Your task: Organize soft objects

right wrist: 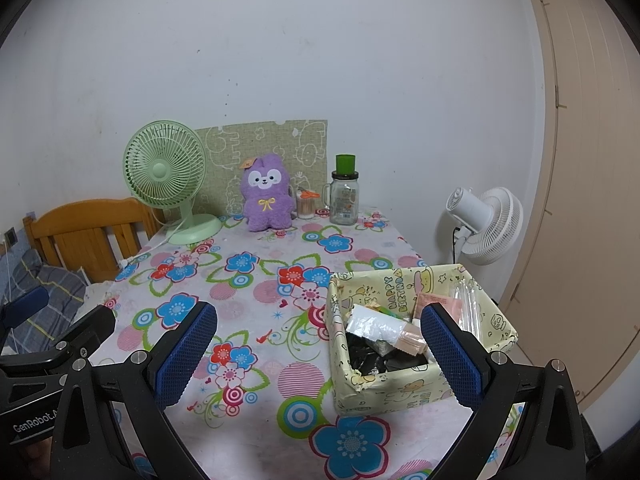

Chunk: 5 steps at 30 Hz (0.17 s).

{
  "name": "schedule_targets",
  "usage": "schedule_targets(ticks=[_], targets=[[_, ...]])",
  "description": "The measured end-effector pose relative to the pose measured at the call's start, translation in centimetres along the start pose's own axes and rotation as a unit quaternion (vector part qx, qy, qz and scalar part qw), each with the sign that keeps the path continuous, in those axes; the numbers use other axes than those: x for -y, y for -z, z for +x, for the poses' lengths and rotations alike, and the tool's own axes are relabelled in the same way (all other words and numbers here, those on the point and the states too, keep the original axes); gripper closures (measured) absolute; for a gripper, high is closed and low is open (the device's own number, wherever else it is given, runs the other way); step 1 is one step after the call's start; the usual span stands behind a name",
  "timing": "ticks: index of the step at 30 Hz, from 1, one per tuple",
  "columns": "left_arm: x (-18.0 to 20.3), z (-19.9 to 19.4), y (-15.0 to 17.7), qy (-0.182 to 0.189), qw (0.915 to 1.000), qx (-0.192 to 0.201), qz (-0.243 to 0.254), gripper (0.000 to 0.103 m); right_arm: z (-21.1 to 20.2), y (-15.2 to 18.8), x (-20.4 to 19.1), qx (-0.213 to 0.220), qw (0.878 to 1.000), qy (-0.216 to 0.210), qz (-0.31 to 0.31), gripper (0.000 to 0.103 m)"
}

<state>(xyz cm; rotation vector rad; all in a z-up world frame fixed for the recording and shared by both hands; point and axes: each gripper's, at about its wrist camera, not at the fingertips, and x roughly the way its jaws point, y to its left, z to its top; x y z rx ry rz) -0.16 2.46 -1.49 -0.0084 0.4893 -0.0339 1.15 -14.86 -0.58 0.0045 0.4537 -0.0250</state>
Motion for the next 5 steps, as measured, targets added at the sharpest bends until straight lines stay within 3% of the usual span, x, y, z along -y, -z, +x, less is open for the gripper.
schedule_targets(ticks=[5], targets=[[0.03, -0.03, 0.09, -0.002, 1.0, 0.001, 0.001, 0.0, 0.01, 0.02, -0.01, 0.0, 1.0, 0.001, 0.001, 0.0]])
